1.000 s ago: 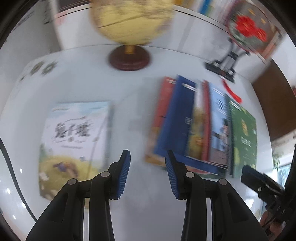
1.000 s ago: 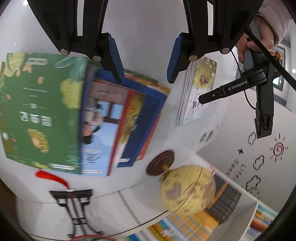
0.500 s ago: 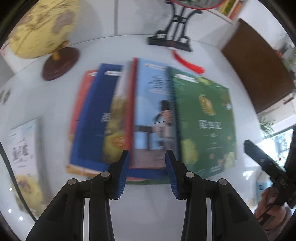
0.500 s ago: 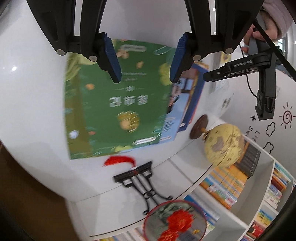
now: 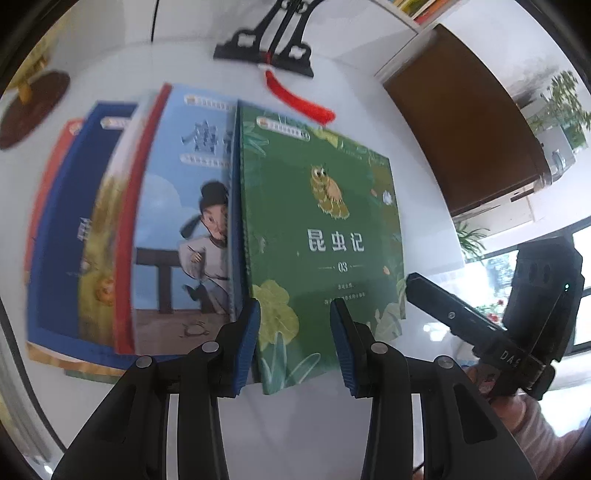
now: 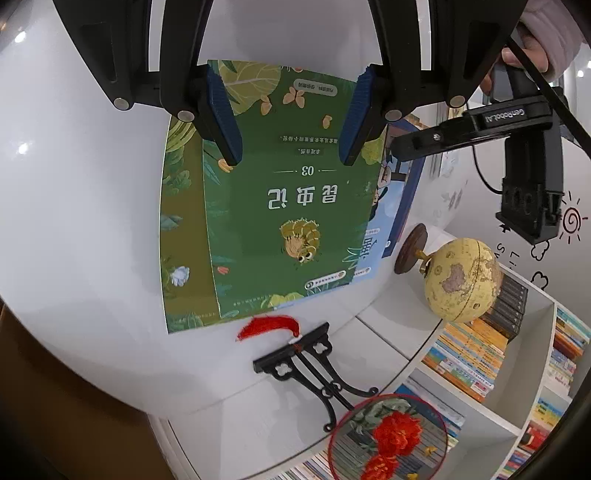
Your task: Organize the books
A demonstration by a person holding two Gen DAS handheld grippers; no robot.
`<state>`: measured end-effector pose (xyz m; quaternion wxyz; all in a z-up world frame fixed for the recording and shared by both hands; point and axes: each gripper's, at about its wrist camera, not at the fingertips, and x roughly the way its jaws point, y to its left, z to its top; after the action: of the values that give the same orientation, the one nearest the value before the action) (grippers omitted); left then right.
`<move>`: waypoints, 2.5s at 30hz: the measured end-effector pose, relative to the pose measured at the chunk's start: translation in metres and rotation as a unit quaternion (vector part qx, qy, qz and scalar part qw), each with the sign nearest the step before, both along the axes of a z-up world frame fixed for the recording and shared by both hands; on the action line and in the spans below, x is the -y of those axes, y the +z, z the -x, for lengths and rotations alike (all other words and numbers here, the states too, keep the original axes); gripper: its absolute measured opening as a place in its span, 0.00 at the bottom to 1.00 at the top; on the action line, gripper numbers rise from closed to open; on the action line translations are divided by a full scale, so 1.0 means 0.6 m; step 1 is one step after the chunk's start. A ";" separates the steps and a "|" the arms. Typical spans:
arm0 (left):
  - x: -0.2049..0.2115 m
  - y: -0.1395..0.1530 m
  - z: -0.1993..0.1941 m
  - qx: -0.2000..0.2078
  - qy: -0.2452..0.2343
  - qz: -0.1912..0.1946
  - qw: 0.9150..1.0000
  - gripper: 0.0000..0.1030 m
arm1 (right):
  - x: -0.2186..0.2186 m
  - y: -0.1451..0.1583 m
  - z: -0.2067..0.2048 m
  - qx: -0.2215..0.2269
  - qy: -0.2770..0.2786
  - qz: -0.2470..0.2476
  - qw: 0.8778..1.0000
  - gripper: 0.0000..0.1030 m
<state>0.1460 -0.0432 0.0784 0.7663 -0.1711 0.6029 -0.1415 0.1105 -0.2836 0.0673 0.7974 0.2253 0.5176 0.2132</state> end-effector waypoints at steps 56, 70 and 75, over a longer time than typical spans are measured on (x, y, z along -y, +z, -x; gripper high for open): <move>0.040 0.014 -0.036 0.060 -0.086 0.017 0.994 0.36 | 0.109 -0.094 -0.050 -0.056 -0.035 -0.155 0.986 0.17; 0.085 -0.021 -0.058 0.019 -0.051 0.058 0.997 0.36 | 0.087 -0.069 -0.057 -0.022 -0.001 -0.067 0.998 0.08; 0.124 -0.024 -0.064 0.022 -0.090 -0.010 0.996 0.21 | 0.087 -0.065 -0.054 -0.019 0.006 -0.055 0.998 0.08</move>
<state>0.1841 -0.1175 0.0640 0.7655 -0.1051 0.6000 -0.2072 0.1427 -0.3356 0.0282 0.7723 0.2702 0.5216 0.2419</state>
